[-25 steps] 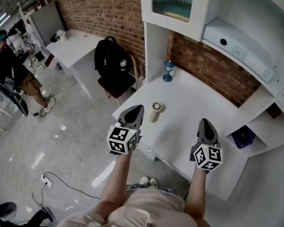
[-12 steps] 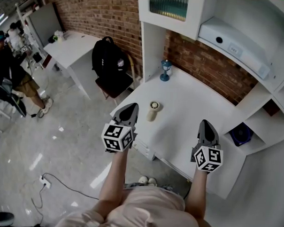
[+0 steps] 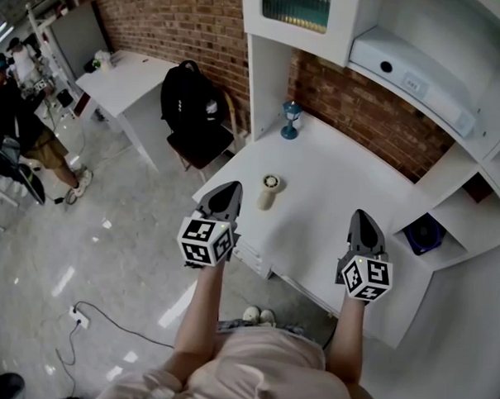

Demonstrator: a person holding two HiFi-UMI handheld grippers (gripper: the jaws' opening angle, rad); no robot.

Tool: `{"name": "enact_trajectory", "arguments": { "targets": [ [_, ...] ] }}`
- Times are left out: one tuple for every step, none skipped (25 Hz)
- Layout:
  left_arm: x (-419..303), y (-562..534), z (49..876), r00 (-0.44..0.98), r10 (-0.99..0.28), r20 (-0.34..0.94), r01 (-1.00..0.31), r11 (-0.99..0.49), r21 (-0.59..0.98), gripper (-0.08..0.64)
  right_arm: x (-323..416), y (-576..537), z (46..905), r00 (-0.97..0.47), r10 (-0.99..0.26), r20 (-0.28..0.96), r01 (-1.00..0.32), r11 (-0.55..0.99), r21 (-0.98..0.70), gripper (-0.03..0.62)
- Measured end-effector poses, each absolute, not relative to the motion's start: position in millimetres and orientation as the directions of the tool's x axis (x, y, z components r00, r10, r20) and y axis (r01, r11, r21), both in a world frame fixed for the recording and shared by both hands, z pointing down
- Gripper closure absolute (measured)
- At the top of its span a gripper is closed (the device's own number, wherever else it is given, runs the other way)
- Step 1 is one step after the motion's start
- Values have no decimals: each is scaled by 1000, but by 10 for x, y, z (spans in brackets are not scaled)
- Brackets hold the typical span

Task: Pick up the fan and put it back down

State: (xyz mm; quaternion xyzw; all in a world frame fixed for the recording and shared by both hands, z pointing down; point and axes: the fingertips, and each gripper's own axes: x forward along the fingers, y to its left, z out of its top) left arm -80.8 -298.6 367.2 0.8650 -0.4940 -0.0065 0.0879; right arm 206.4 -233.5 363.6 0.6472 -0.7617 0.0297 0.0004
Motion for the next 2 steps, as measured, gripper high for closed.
{"name": "enact_trajectory", "arguments": {
  "targets": [
    [-812, -2987, 3679, 510, -857, 77, -854, -495, 160, 532, 2067, -2333, 3637, -162, -986, 40, -986, 160, -44, 578],
    [-815, -2987, 3685, 509, -857, 79, -855, -493, 161, 532, 2070, -2331, 3639, -161, -986, 40, -986, 159, -44, 578]
  ]
}}
